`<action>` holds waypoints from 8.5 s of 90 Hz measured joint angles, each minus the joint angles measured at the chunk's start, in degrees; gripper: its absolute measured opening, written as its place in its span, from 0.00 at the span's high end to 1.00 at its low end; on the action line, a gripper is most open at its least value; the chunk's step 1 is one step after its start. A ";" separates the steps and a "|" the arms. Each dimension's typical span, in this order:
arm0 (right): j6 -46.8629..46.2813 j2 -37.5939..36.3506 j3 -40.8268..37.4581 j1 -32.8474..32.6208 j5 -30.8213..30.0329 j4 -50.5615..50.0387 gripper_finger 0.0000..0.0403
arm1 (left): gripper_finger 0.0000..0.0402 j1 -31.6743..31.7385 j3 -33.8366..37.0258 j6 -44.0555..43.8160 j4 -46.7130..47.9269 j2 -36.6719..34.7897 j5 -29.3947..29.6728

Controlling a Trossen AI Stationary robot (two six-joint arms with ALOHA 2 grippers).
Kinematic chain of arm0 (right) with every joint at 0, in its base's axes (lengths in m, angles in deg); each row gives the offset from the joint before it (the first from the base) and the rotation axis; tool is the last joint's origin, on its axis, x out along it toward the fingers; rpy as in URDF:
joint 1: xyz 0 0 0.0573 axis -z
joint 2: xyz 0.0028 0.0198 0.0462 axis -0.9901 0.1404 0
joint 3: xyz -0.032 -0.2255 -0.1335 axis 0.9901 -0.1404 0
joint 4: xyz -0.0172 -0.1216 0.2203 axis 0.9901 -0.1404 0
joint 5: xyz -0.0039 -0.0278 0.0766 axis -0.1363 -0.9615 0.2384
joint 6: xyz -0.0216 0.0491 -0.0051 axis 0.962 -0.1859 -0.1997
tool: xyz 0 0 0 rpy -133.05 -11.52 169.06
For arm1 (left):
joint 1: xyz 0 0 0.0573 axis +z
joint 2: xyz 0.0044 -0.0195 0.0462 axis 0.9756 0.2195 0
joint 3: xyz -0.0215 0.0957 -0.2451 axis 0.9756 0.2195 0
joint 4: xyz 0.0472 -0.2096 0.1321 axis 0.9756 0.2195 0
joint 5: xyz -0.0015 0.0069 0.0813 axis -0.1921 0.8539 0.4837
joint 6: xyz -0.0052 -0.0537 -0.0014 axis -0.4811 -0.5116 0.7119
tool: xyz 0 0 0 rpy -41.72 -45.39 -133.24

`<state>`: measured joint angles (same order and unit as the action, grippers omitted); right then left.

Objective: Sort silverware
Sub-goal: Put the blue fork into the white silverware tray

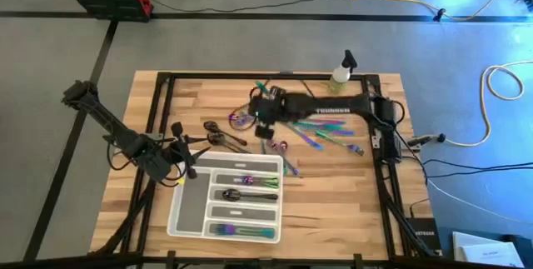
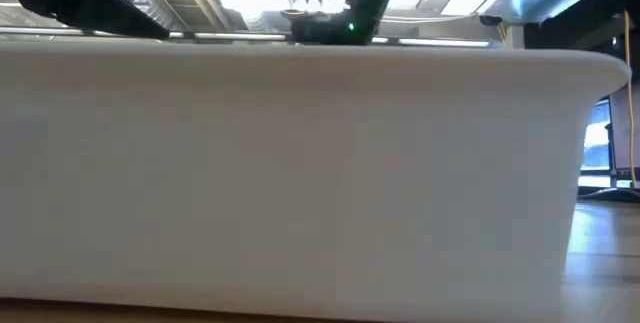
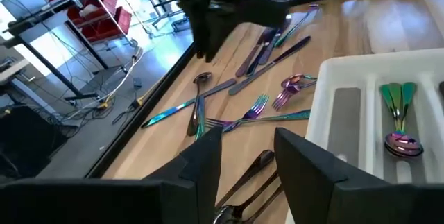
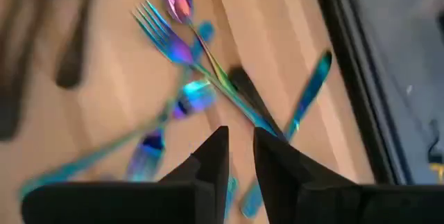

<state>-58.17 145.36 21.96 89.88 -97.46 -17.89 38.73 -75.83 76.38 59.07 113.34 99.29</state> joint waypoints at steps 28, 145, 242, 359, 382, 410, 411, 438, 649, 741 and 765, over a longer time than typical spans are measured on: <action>2.14 -5.26 -9.19 4.20 1.25 -34.57 0.88 | 0.70 0.00 0.00 -3.74 2.13 -0.01 -0.03; -10.93 -39.59 -55.25 9.68 20.02 -10.37 0.87 | 0.70 0.02 0.00 -3.22 1.64 -0.02 3.41; -8.13 -20.26 -54.49 11.17 19.73 -10.38 0.72 | 0.70 0.02 0.00 -3.09 2.05 0.00 3.61; -14.02 -25.55 -42.65 6.92 6.79 0.71 0.80 | 0.70 0.01 0.00 -4.95 3.31 0.00 3.65; -13.71 -19.56 -44.14 10.62 8.94 5.64 0.72 | 0.70 0.02 0.00 -5.07 3.37 -0.02 3.65; -12.55 -15.87 -43.93 10.44 9.39 7.66 0.73 | 0.70 0.01 0.00 -6.03 3.93 -0.02 3.48; -12.47 -15.87 -43.93 10.44 9.37 7.66 0.73 | 0.70 0.02 0.00 -6.06 3.97 -0.02 3.48; -12.08 -15.93 -43.93 10.42 9.28 8.00 0.96 | 0.70 0.00 0.00 -6.83 4.69 -0.01 3.39; -22.65 -15.63 -43.98 4.34 12.71 11.90 0.97 | 0.70 0.01 0.00 -7.29 4.85 -0.01 3.43; -36.43 -28.75 -42.51 -6.19 0.92 12.84 0.99 | 0.70 0.75 0.00 -9.69 5.01 0.00 7.87; -42.32 -29.02 -42.40 -15.19 -12.88 29.76 0.99 | 0.70 5.68 0.02 -11.77 4.95 0.88 3.72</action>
<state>-100.48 116.34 -20.44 74.69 -110.34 11.87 44.41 -75.81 64.61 64.02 114.22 103.01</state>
